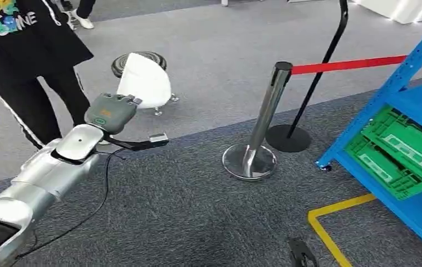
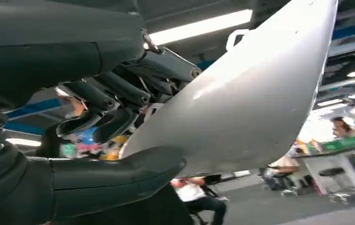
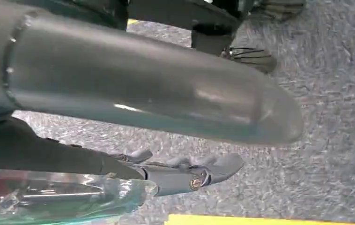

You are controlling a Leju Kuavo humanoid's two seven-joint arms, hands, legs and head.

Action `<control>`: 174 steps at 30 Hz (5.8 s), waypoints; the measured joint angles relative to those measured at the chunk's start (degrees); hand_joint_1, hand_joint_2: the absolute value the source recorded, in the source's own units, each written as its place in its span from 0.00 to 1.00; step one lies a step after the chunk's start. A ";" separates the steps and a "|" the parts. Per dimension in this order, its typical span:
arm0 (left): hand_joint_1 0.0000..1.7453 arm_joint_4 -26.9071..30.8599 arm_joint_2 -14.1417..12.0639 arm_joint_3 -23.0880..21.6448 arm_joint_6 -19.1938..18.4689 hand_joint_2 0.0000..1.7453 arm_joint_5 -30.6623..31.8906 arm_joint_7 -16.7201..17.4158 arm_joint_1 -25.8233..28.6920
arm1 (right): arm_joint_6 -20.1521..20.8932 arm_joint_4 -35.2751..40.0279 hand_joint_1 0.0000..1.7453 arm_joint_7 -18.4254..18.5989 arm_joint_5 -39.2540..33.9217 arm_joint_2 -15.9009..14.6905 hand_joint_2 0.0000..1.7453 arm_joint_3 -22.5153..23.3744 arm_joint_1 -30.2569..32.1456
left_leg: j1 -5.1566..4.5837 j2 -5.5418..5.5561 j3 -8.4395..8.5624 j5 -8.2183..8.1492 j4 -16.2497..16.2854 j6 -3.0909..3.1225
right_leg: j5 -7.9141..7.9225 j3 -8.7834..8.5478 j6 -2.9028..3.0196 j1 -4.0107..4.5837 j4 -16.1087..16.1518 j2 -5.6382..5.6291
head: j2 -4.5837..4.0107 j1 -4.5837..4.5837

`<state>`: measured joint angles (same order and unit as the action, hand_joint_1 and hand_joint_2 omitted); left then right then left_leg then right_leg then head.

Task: Take the parts from the cabinet and place them on the table.

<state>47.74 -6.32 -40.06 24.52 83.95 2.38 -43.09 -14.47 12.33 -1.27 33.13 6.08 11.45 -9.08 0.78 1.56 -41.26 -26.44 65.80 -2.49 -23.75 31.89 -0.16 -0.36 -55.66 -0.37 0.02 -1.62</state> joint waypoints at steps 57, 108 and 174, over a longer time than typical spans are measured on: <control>0.96 1.77 -3.81 1.86 -0.28 1.00 -1.79 -0.17 2.37 | -0.33 0.02 0.00 0.94 2.21 0.35 0.00 1.20 0.13 | 0.77 7.95 3.68 6.61 -9.67 0.10 | -1.31 2.52 -1.64 -0.41 -3.66 -3.85 | 0.00 0.96; 0.96 -1.16 -2.88 3.39 1.66 1.00 -2.32 -1.73 -0.31 | -0.35 0.07 0.00 1.53 3.15 0.90 0.00 1.25 -0.71 | -0.06 -0.32 5.06 4.92 -9.18 3.11 | -10.08 9.29 -3.15 0.17 -19.51 0.67 | 0.00 0.59; 0.96 -1.86 -2.16 3.48 1.40 1.00 -4.11 -2.25 0.01 | 1.27 0.05 0.00 -0.09 3.82 1.22 0.00 2.75 -0.71 | -0.85 0.38 3.47 6.45 -9.13 2.26 | -0.36 3.35 -2.15 -0.30 -2.92 -0.94 | 0.00 0.22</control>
<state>45.88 -8.48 -36.59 25.92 79.84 0.13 -43.08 -13.20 12.37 -1.36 36.96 7.30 14.21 -9.79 -0.07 1.93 -37.79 -19.99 56.67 -0.23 -24.11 35.24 -2.31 -0.66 -58.58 -1.31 0.02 -1.40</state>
